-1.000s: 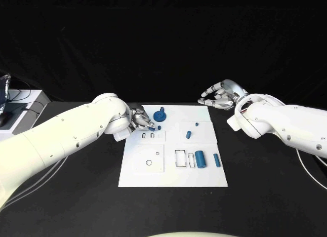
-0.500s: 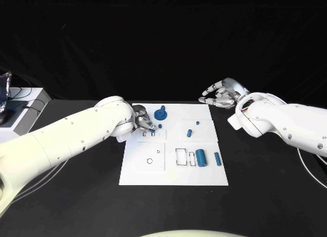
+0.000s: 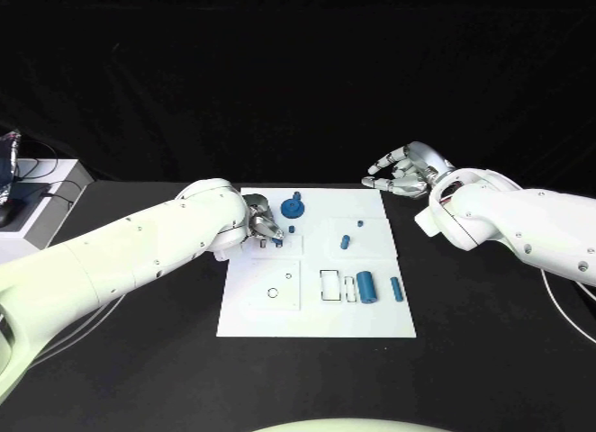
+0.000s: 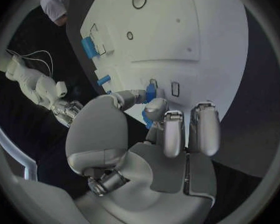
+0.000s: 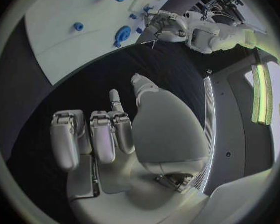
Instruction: Assemble the parts on the task board
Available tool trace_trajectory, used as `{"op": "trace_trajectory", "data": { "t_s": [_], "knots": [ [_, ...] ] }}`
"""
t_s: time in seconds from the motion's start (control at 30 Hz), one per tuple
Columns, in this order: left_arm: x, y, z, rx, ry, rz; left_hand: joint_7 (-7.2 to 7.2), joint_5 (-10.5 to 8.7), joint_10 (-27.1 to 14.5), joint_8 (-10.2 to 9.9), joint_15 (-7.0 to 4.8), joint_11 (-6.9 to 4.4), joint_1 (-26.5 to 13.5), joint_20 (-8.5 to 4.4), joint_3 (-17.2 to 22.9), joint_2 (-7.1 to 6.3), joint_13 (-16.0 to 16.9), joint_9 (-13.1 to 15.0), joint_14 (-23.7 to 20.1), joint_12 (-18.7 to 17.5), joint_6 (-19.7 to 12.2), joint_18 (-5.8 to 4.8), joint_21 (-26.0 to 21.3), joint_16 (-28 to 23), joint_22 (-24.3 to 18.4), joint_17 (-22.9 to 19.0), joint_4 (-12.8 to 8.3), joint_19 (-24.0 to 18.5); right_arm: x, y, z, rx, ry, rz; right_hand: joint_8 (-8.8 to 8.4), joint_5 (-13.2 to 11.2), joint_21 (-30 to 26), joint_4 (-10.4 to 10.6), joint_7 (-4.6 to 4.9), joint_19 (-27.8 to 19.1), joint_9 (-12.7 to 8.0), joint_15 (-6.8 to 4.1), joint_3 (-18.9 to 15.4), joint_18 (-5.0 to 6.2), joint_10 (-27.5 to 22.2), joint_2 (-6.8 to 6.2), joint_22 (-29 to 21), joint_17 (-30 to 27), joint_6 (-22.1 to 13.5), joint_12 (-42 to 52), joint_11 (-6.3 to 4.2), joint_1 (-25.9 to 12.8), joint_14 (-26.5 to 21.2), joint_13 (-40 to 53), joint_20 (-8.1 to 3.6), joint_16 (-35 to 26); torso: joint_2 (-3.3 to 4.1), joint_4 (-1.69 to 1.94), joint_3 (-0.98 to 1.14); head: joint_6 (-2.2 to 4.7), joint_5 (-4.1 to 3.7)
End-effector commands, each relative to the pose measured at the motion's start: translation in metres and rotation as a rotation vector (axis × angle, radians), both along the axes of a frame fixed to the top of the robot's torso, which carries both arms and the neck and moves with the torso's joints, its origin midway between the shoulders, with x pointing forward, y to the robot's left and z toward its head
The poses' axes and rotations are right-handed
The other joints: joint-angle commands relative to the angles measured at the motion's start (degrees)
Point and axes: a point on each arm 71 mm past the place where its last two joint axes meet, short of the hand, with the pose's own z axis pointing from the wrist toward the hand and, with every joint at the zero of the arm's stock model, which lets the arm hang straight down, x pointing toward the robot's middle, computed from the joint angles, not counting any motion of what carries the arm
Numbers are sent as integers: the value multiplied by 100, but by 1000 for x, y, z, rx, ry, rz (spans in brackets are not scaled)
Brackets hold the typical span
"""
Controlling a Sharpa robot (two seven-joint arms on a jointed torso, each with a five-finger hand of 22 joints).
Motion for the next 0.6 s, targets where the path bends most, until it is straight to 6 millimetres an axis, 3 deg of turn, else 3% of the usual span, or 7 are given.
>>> {"op": "trace_trajectory", "data": {
  "t_s": [0.03,0.6],
  "knots": [
    [-1,-2,-1,20,8,-20,-408,32,12,12,-44,-24,8,-57,665,67,-5,1919,594,-38,439,-29,21,15,111,1500,-681,-1,0,1,0,-5,-11,15,31,22,-11,10,-8,444,10,-15,-1,52,437,0,1255,1164,-39,-35,-19,-45,514,1366,-12,-32,5,7,-3,-11,-9],
    [-3,-4,-4,49,26,-44,-410,32,9,11,-47,-26,0,-61,663,69,-38,1926,586,-59,445,-30,21,2,112,1475,-676,0,0,0,0,-5,-9,14,31,22,-11,10,-8,444,10,-15,-1,52,437,0,1255,1164,-39,-35,-19,-45,514,1366,-12,-32,6,8,-6,-33,-7]
  ]
}}
